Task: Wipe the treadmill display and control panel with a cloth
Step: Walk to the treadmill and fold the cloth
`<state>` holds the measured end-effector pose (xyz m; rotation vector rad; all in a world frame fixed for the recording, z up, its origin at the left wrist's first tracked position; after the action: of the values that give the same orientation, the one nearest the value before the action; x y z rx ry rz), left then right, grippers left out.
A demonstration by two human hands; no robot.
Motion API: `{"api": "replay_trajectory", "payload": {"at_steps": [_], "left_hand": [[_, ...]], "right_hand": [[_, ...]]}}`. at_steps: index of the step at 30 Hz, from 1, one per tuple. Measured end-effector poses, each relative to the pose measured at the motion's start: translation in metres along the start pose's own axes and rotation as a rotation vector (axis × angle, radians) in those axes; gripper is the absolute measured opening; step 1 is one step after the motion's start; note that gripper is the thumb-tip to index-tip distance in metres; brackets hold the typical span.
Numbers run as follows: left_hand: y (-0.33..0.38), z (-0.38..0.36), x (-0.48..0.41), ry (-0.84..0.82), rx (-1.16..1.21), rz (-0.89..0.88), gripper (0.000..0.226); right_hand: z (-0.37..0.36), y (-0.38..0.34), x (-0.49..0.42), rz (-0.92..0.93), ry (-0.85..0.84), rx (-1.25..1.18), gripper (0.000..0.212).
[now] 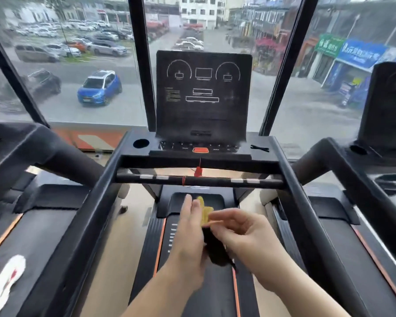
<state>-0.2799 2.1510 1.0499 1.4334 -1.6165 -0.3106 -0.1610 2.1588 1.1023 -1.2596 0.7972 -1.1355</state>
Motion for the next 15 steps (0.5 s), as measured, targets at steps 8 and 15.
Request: {"api": "replay_trajectory", "payload": {"at_steps": [8,15], "left_hand": [[0.110,-0.081,-0.138,0.040,-0.597,-0.381,0.016],[0.211,-0.084,-0.246,0.170,-0.933,-0.681,0.021]], "right_hand": [[0.080,-0.032,-0.222,0.227,0.169,0.537,0.012],[0.064,-0.058,-0.383,0.201,-0.078,0.443,0.015]]}}
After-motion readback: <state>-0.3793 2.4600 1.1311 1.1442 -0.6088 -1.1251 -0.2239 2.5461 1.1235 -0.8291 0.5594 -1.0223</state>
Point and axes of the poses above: each hand's wrist, its own x-axis away from the middle knuckle, its own z-axis out of the back of the hand, y = z × x, the point moved 5 cm from there along -x, towards the middle knuckle, and after that the axes turned 7 degrees about x, right-handed, at the moved point
